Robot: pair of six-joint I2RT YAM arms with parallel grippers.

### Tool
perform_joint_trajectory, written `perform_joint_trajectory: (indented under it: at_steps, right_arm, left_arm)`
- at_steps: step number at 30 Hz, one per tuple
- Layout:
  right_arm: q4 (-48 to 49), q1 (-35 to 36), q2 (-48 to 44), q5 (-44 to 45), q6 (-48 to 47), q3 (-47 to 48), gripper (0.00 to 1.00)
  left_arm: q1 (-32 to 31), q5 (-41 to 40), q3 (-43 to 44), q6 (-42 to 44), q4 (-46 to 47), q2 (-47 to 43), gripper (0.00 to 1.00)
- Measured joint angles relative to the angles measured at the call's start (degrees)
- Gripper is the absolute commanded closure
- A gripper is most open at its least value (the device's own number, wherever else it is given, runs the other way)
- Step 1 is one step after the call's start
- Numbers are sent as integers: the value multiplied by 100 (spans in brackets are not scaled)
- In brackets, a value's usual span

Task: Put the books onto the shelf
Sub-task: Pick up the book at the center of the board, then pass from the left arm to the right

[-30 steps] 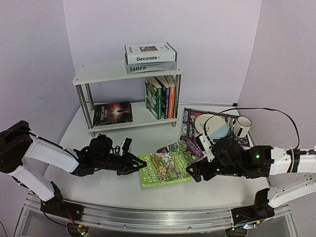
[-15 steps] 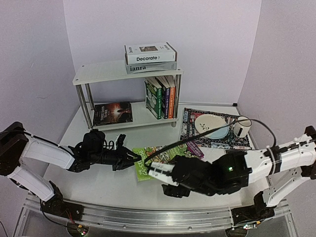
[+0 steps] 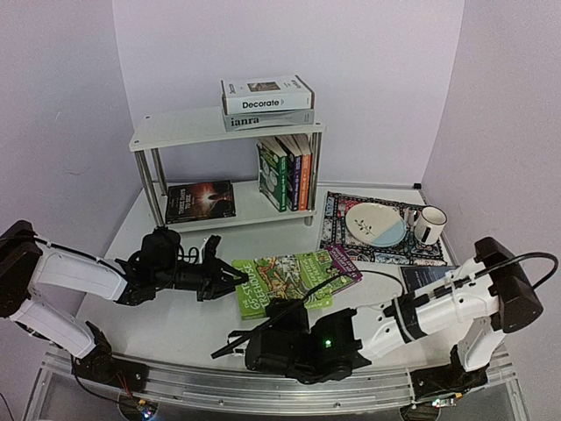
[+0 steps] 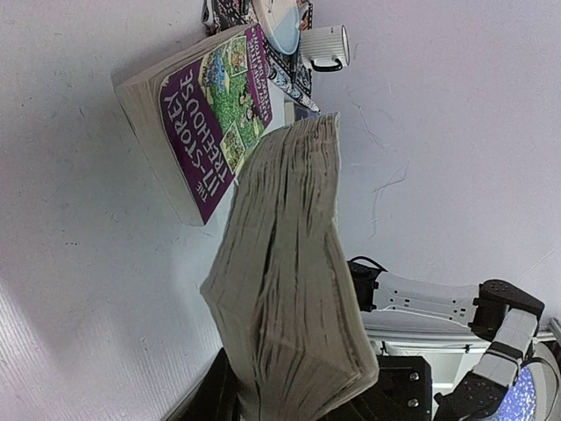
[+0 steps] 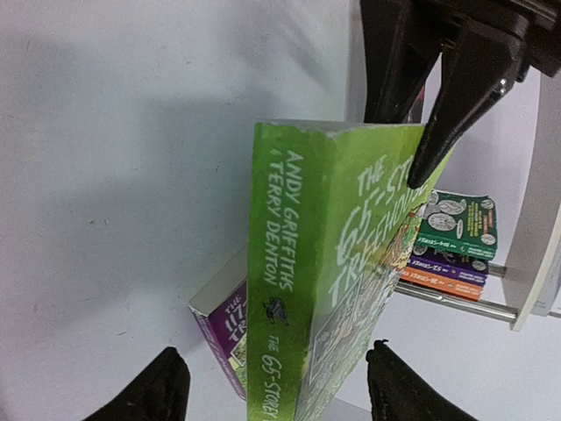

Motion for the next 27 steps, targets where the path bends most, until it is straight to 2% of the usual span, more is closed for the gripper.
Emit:
perform_joint_trajectory:
  at_steps: [3,7,12,13,18,20,23,27]
  right_arm:
    - [67,16,356,394,-172,156,44]
    - [252,22,730,846,-376,205,68]
    - [479,27,778,1223,-481,202,97]
    - [572,26,777,1304,-451,198,100]
    - [899,22,764,1475,-564,109,100]
    - [1021,22,716,1465,-570,40,100]
    - [1110,21,556,1381,-577,-37,100]
    - [1147,-10,205,1263,-396,-130,100]
  left_arm:
    - [19,30,-3,2,0,-23,100]
    - [47,53,-5,4,-5,-23,100]
    - [127,72,-43,8,-63,-23,98]
    - [146,57,-47,10,-82,-23,97]
    - [184,35,-53,32,-85,-74,91]
    - [184,33,-82,31,-85,-131,82]
    - [184,46,-136,12,-70,-251,51]
    - [193,81,-229,22,-9,-525,32]
